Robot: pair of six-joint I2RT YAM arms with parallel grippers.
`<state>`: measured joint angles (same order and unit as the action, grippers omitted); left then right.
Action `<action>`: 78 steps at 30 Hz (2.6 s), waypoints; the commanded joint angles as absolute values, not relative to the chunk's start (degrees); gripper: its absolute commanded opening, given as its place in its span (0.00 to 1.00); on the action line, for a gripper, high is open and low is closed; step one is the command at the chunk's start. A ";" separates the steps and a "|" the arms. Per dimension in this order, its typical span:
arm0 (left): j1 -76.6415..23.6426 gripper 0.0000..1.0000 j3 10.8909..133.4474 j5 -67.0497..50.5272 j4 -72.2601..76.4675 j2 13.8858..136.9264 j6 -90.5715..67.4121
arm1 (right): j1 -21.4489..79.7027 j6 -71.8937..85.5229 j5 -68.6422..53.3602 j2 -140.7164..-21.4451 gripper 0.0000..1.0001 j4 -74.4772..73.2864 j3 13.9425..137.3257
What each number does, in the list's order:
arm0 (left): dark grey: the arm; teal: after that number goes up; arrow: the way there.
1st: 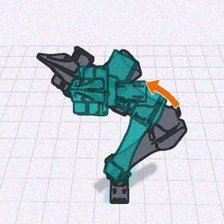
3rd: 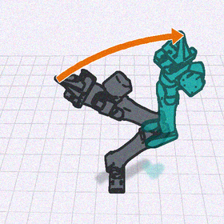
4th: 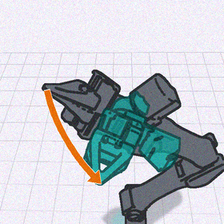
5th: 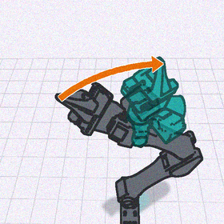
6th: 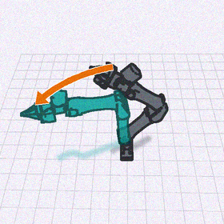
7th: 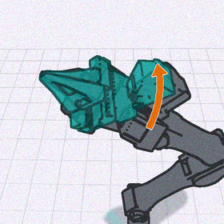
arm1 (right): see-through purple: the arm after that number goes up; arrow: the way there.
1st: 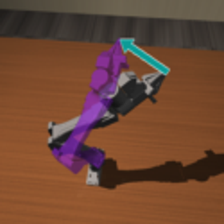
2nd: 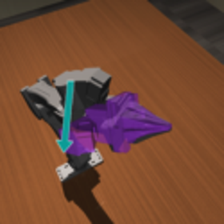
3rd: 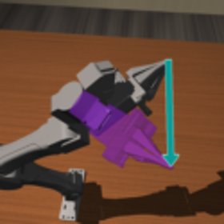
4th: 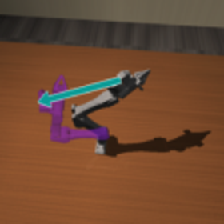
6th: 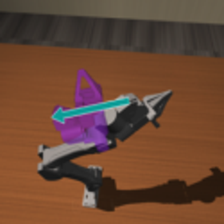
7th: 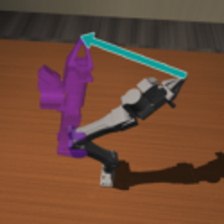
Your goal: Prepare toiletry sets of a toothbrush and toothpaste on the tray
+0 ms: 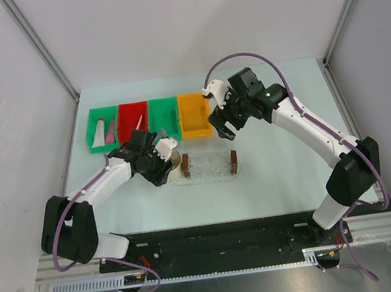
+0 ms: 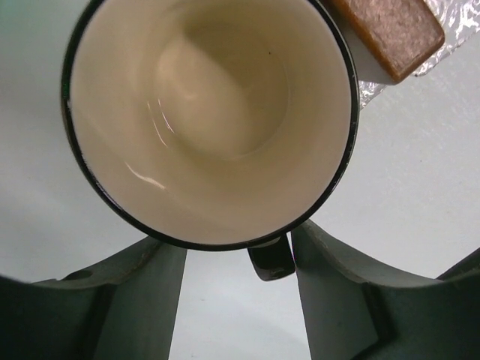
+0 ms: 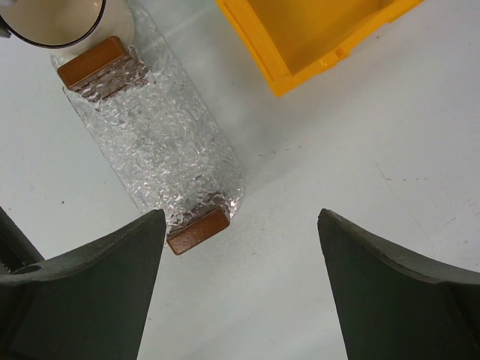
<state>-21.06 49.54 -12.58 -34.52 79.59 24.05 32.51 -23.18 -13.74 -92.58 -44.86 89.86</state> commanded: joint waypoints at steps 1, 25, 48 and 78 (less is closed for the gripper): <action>-21.45 0.61 47.99 -14.15 -33.31 79.54 27.16 | 32.78 -23.91 -13.10 -92.20 0.88 -43.51 89.65; -21.36 0.63 47.46 -17.75 -32.08 77.78 27.86 | 32.78 -24.08 -13.36 -92.20 0.88 -43.51 88.77; -21.44 0.57 42.45 -15.12 -30.41 70.75 29.18 | 33.49 -31.29 -13.98 -92.46 0.87 -47.99 83.67; -21.80 0.36 42.89 -17.67 -29.27 72.07 25.23 | 35.86 -31.64 -11.34 -94.39 0.87 -47.55 82.80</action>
